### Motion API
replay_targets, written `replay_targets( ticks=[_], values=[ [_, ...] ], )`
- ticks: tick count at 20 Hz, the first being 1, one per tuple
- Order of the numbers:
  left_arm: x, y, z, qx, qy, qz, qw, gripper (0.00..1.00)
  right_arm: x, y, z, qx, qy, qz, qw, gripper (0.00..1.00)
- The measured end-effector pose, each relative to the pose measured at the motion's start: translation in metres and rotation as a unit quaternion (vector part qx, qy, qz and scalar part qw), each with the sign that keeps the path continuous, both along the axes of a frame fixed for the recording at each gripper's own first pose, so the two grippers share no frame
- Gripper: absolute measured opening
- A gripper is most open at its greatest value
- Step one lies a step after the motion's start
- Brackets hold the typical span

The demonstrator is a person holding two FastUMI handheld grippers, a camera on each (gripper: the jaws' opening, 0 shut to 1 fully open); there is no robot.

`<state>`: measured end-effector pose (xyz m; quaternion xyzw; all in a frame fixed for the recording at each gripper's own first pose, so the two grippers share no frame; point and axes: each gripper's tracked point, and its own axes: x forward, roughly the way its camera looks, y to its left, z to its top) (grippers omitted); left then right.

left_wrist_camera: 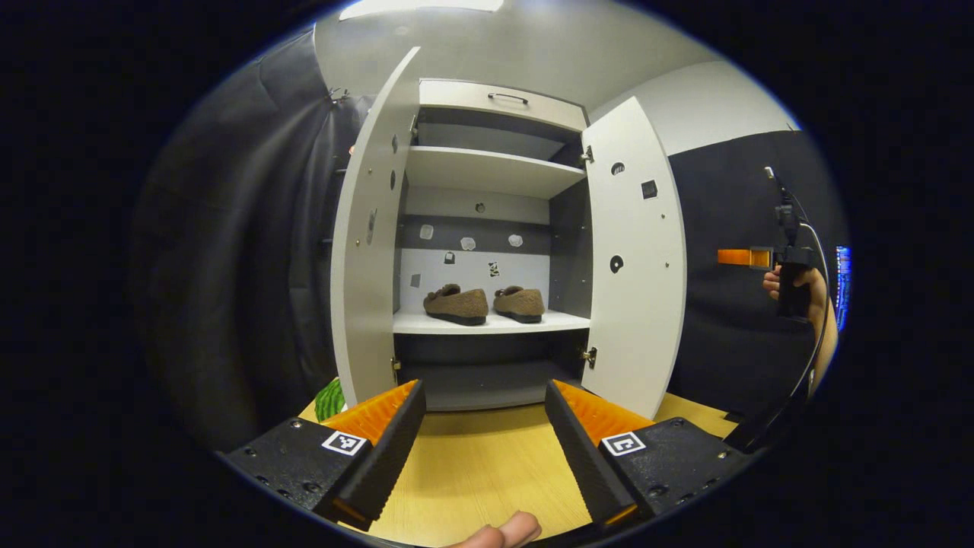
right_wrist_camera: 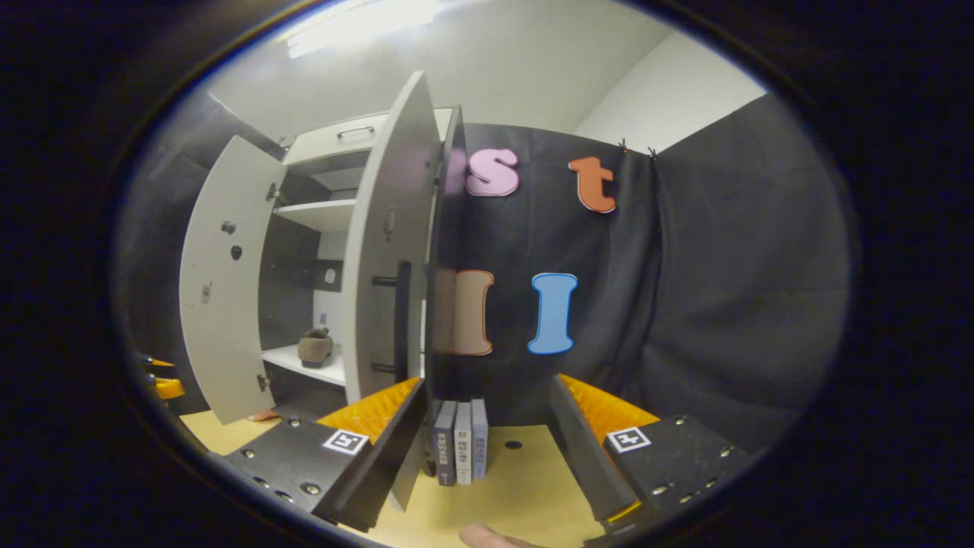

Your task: Grab one shoe with the right hand and put it into the shoe cabinet, grab the other shoe with the left hand and put it into the shoe cabinet; then close the right door with the right hand and the left door with the left hand.

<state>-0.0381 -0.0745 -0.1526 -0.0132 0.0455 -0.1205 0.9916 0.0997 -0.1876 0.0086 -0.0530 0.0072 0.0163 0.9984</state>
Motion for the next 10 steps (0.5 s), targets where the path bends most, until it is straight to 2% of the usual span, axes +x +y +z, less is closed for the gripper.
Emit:
replay_targets(
  ticks=[3, 6, 7, 10],
  values=[
    [-0.003, 0.006, 0.003, 0.004, -0.01, 0.003, 1.0, 0.96, 0.03, -0.003, 0.002, 0.025, 0.01, 0.016, 1.0, 0.99],
    [-0.005, 0.007, 0.0, -0.003, -0.002, -0.003, 1.0, 0.94, 0.049, 0.005, 0.002, 0.027, 0.016, 0.032, 0.999, 0.98],
    [-0.005, 0.008, 0.0, -0.005, 0.001, -0.005, 1.0, 0.96, 0.055, 0.008, 0.001, 0.031, 0.019, 0.032, 0.999, 0.98],
    [-0.005, 0.014, -0.001, -0.007, 0.0, 0.0, 1.0, 0.96, 0.073, 0.013, -0.006, 0.058, 0.037, 0.018, 0.997, 0.99]
  ],
)
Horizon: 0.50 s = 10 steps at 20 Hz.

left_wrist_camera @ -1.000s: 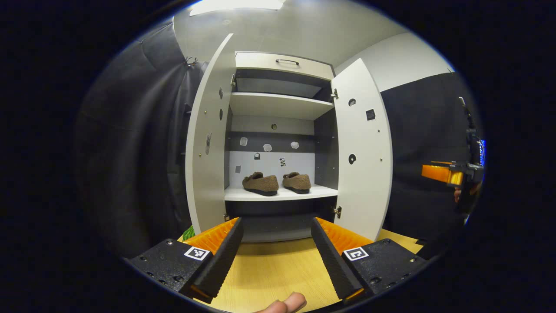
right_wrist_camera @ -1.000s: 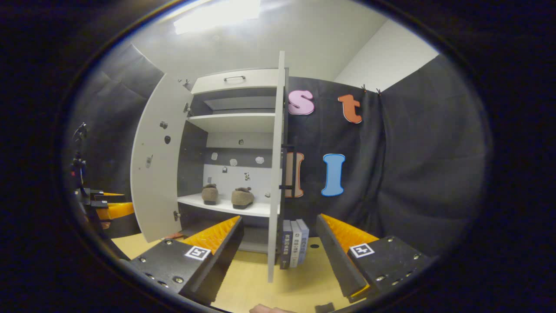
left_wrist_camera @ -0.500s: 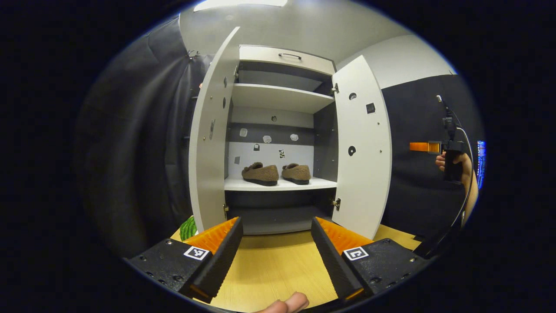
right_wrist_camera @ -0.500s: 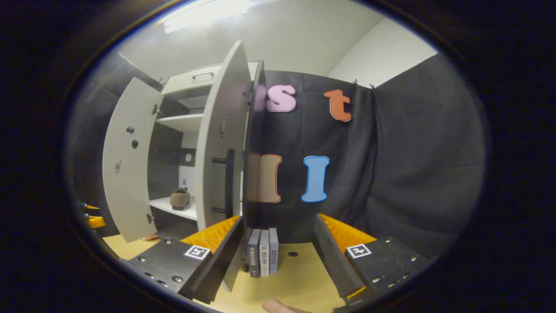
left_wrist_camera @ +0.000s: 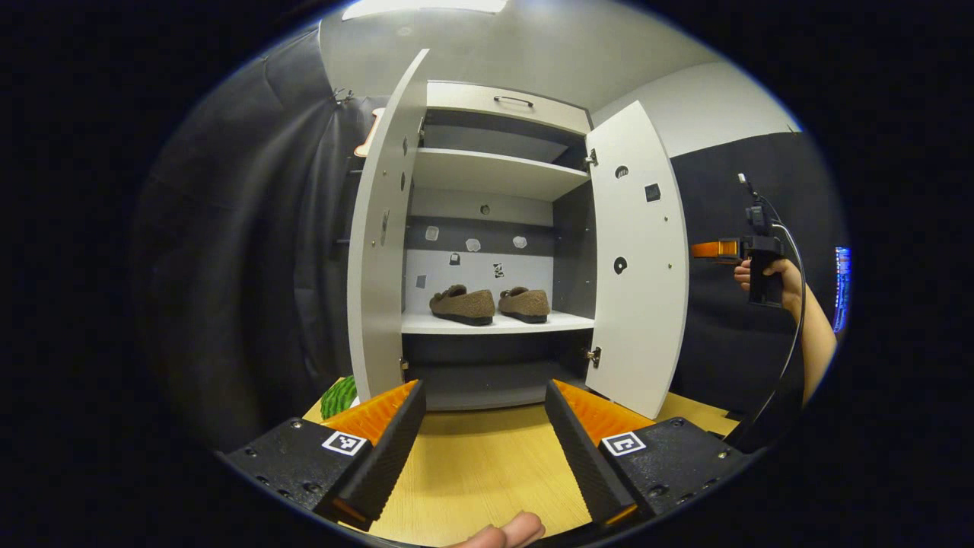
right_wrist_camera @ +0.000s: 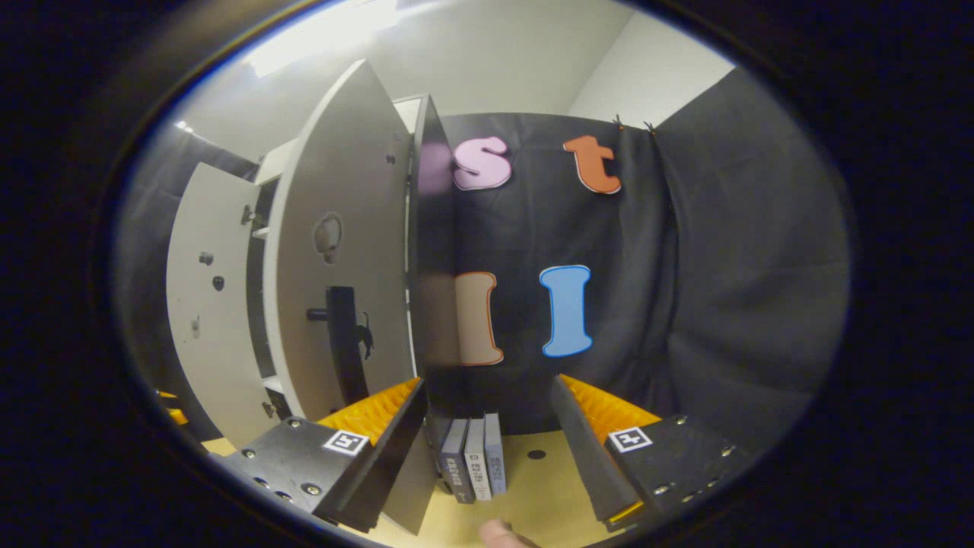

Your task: Grab one shoe with the right hand and put it into the shoe cabinet, grab the other shoe with the left hand and put it into the shoe cabinet; then close the right door with the right hand and the left door with the left hand.

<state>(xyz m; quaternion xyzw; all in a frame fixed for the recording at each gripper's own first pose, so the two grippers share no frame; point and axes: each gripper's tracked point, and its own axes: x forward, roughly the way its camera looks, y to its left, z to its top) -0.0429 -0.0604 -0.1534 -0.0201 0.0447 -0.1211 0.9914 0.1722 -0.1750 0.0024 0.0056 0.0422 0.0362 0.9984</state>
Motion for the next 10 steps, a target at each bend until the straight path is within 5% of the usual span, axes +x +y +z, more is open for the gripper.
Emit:
replay_targets(
  ticks=[6, 10],
  values=[
    [0.002, 0.01, -0.011, -0.002, 0.014, 0.007, 1.0, 0.96, 0.016, 0.044, -0.005, -0.016, -0.011, 0.041, 0.999, 0.99],
    [0.005, 0.018, -0.011, -0.01, 0.012, 0.014, 1.0, 0.96, 0.005, 0.07, -0.005, -0.042, -0.016, 0.047, 0.998, 0.89]
  ],
)
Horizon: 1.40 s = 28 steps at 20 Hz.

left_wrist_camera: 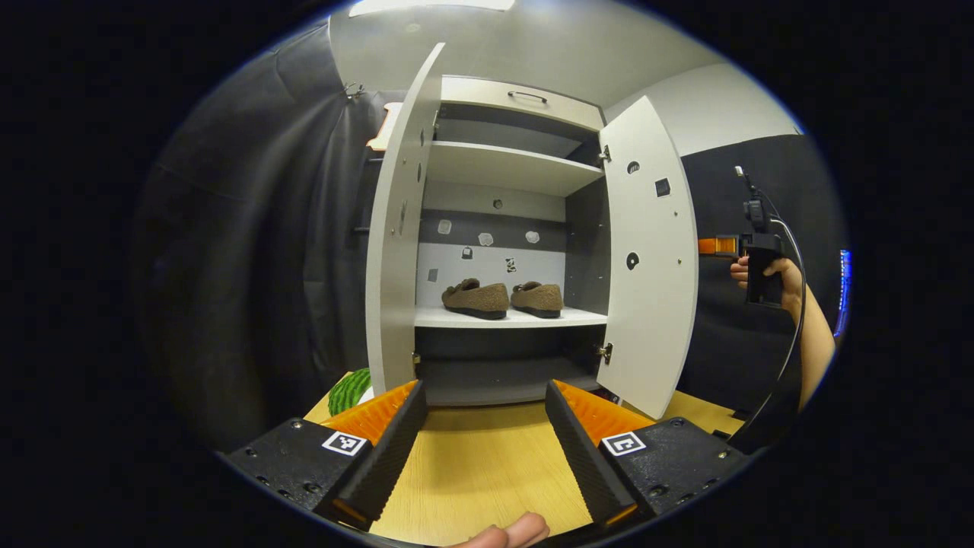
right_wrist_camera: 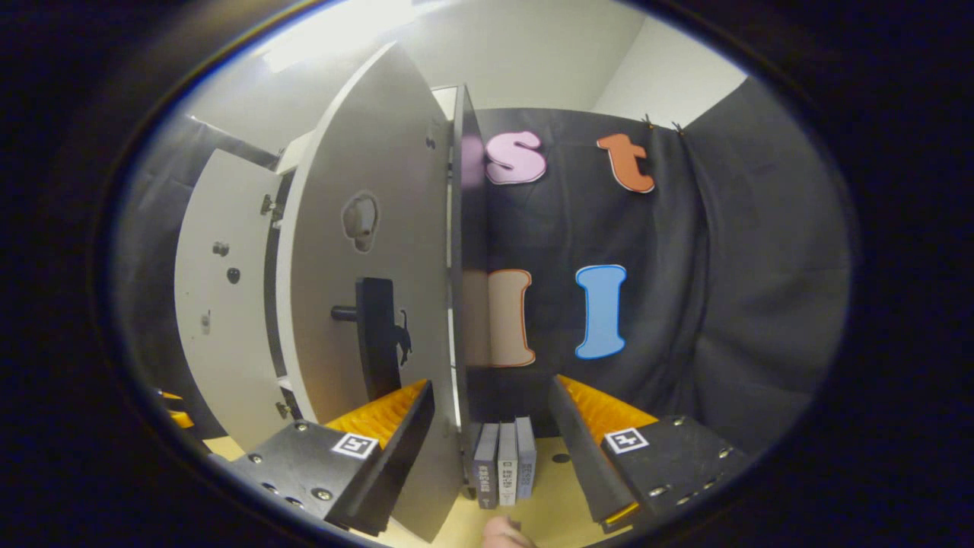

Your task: Grab one shoe with the right hand and put it into the shoe cabinet, grab the other shoe with the left hand and put it into the shoe cabinet; then close the right door with the right hand and the left door with the left hand.

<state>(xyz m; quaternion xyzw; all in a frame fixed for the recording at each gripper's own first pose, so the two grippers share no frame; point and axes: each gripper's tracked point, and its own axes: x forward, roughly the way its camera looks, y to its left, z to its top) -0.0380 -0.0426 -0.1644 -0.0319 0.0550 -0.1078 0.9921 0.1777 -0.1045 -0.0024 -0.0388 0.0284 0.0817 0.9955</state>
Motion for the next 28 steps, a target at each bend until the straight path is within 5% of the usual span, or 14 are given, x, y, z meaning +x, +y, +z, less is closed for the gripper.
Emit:
replay_targets(
  ticks=[8, 14, 19, 28],
  values=[
    [-0.001, 0.013, -0.002, -0.001, -0.002, 0.011, 1.0, 0.97, -0.002, 0.054, -0.012, -0.016, -0.002, -0.008, 1.0, 0.96],
    [-0.003, 0.014, 0.006, -0.008, -0.014, 0.0, 1.0, 0.96, -0.002, 0.082, -0.014, -0.018, -0.018, -0.026, 0.999, 0.9],
    [-0.007, 0.014, 0.016, -0.009, -0.031, -0.001, 0.999, 0.96, -0.002, 0.142, -0.026, 0.013, -0.013, 0.033, 0.999, 0.92],
    [-0.004, 0.053, 0.024, -0.013, -0.026, 0.033, 0.999, 0.96, -0.036, 0.146, -0.031, 0.013, -0.032, 0.029, 0.999, 0.98]
  ],
)
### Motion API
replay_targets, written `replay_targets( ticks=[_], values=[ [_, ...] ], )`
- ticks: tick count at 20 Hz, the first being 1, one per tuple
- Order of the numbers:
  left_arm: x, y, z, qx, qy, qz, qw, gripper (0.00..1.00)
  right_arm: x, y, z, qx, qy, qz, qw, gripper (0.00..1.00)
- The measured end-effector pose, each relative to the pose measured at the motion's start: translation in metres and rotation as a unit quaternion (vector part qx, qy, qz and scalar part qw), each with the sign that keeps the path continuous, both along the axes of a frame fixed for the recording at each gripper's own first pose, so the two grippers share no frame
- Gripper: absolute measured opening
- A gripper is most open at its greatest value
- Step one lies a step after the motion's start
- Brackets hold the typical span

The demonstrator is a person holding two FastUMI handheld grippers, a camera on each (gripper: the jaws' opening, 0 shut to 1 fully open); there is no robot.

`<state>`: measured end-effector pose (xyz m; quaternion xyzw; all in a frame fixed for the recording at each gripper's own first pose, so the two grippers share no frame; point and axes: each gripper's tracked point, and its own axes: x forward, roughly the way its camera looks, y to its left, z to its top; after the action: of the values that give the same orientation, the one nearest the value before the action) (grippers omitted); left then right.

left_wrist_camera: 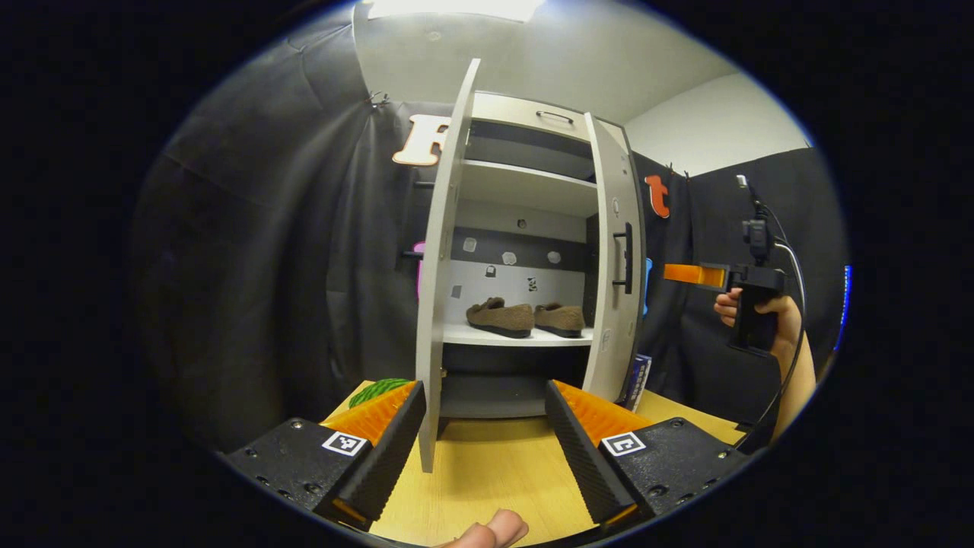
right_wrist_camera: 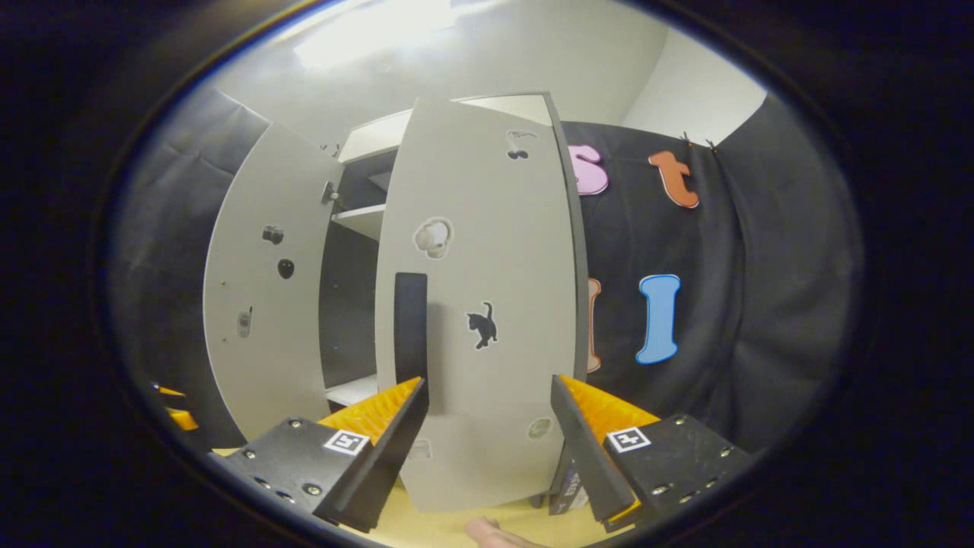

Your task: Grab one shoe with the right hand and put it into the shoe cabinet, grab the other shoe with the left hand and put it into the shoe cabinet; then close the right door with the right hand and the left door with the left hand.

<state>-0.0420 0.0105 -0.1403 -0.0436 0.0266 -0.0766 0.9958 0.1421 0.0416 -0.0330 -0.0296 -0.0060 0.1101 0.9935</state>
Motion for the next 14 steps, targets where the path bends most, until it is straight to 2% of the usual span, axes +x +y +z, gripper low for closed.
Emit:
replay_targets(
  ticks=[5, 7, 8, 11, 12, 14],
  values=[
    [0.006, 0.026, 0.007, 0.012, -0.011, 0.017, 1.0, 0.96, -0.031, -0.005, -0.02, 0.004, 0.02, -0.01, 1.0, 0.98],
    [0.009, 0.036, 0.011, 0.016, -0.013, 0.022, 1.0, 0.93, -0.044, -0.004, -0.03, 0.014, 0.033, -0.008, 0.999, 0.97],
    [0.01, 0.042, 0.014, 0.02, -0.014, 0.025, 0.999, 0.96, -0.05, -0.004, -0.034, 0.015, 0.034, -0.006, 0.999, 0.97],
    [0.018, 0.068, 0.021, 0.027, -0.019, 0.045, 0.998, 0.96, -0.074, -0.004, -0.037, 0.02, 0.02, -0.006, 1.0, 0.98],
    [0.022, 0.079, 0.023, 0.029, -0.017, 0.055, 0.998, 0.93, -0.081, -0.005, -0.039, 0.024, 0.017, -0.011, 1.0, 0.98],
    [0.031, 0.104, 0.036, 0.037, -0.027, 0.077, 0.996, 0.96, -0.098, -0.004, -0.041, 0.032, 0.009, -0.017, 0.999, 0.98]
  ],
)
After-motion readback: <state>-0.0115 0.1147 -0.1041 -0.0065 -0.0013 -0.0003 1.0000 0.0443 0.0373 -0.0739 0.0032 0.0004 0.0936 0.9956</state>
